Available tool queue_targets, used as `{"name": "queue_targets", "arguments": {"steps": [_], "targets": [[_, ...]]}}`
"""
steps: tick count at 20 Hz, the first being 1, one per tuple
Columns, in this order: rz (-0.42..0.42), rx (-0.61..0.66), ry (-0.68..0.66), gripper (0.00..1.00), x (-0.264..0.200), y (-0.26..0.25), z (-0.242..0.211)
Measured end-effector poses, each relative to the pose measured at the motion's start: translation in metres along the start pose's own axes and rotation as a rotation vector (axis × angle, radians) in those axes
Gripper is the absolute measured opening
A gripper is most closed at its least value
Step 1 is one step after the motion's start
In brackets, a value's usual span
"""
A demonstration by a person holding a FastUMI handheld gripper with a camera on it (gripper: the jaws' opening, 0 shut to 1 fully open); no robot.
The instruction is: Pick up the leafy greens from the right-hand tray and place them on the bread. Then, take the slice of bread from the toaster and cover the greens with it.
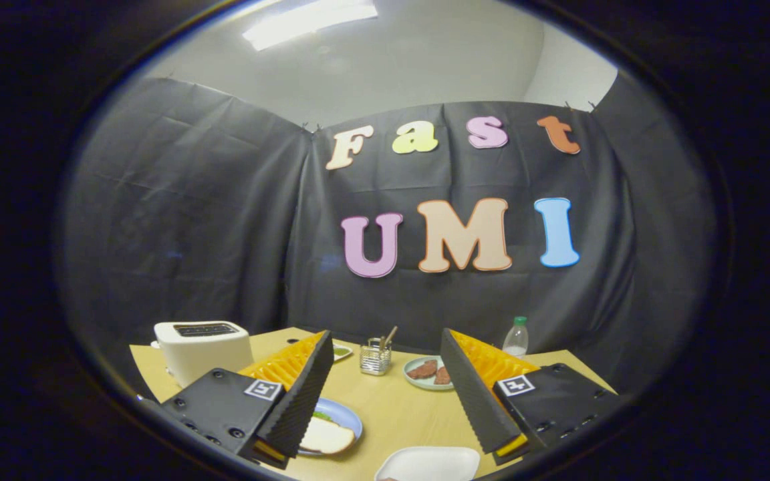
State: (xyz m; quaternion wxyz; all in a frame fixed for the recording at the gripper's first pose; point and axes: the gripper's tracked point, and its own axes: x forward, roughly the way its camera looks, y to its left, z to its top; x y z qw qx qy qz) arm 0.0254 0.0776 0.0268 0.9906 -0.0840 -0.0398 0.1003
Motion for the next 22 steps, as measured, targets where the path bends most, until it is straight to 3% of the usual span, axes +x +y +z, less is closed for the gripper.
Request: {"name": "queue_targets", "arguments": {"steps": [7,22], "targets": [[-0.025,0.105,-0.034,1.0,-0.029,-0.022,-0.003],[-0.101,0.242,0.052,0.99,-0.039,-0.084,-0.044]]}}
